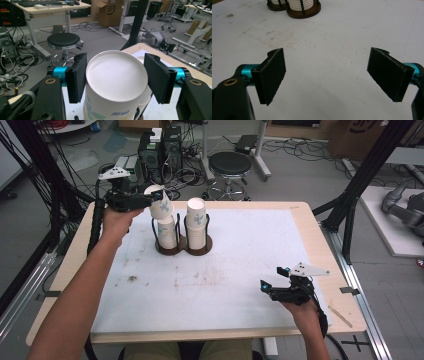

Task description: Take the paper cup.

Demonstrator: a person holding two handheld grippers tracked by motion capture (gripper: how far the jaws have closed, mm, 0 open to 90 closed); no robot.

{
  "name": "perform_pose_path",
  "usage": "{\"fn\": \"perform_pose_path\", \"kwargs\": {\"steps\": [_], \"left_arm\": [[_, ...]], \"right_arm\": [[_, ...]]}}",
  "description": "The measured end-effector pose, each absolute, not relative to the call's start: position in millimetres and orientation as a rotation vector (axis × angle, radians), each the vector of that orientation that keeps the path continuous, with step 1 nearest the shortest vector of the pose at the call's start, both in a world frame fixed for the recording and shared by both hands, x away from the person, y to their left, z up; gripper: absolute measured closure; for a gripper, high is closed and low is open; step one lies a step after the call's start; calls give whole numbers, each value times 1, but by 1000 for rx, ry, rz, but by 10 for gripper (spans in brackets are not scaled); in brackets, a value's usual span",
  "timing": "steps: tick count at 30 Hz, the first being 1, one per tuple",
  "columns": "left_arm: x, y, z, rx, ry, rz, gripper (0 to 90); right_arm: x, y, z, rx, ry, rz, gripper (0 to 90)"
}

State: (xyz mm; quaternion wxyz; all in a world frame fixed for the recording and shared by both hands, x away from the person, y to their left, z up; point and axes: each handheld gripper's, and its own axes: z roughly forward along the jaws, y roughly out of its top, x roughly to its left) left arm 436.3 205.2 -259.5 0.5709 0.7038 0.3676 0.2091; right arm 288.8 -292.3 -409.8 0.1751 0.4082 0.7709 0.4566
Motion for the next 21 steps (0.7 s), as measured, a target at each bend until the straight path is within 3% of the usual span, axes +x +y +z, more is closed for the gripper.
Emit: {"fn": "perform_pose_path", "kwargs": {"steps": [21], "left_arm": [[368, 234, -287, 1659, 745, 418, 377]], "right_arm": [[297, -280, -404, 1093, 2176, 1312, 157]]}}
